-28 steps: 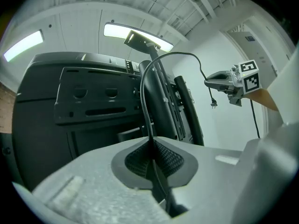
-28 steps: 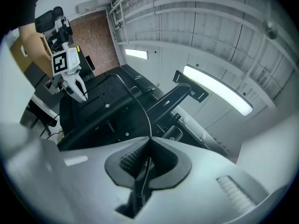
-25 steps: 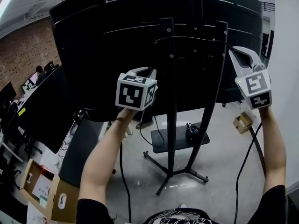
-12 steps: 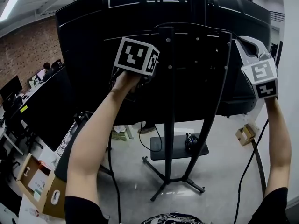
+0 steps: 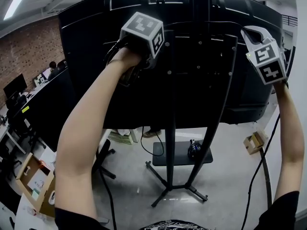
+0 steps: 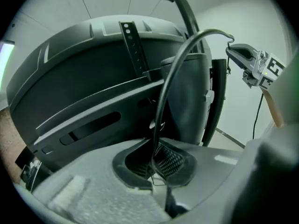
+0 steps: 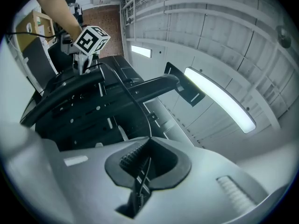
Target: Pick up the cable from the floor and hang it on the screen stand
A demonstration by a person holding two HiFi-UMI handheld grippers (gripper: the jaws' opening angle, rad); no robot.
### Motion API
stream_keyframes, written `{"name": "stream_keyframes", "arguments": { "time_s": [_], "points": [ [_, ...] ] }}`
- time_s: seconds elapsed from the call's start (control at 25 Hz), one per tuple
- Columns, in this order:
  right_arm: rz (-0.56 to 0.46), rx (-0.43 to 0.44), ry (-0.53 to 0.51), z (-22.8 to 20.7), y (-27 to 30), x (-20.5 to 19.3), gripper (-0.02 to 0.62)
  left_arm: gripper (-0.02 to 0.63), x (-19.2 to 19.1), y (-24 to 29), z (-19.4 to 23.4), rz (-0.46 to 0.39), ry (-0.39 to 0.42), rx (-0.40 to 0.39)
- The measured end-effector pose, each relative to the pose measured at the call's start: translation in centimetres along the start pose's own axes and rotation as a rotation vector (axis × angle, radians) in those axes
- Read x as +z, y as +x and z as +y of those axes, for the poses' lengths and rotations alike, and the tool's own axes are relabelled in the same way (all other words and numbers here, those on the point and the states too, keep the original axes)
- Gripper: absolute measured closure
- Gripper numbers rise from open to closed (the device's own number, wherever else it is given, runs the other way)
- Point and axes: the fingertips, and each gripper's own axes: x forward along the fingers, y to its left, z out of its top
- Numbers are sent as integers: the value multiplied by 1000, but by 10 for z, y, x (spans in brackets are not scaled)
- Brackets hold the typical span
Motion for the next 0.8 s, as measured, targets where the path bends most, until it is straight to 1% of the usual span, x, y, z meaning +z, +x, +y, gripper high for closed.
{"name": "stream_keyframes", "arguments": {
  "time_s": [0.08,0.16,0.32,0.4,0.44,0.52,0.6,0.68,0.8],
  "points": [
    [20,19,-2,-1,11,-7,583,597,-6,5,0,92,-37,-10],
    [34,41,2,-1,22,-13,583,597,-9,6,2,143,-71,-17],
    [67,107,-21,7,38,-23,583,597,-13,3,9,195,-124,-7],
    [95,144,-18,11,42,-27,583,595,-14,0,11,208,-124,11],
    [109,161,-12,13,42,-28,583,595,-14,-1,11,202,-112,22],
    [124,185,-5,19,41,-30,583,594,-12,-1,9,162,-59,45],
    [128,204,-4,25,40,-34,583,594,-9,-2,9,98,19,79],
    [133,212,-1,31,41,-38,583,594,-4,-5,7,16,74,92],
    [140,213,32,35,44,-43,583,578,0,-10,-4,-144,105,65]
  ]
}}
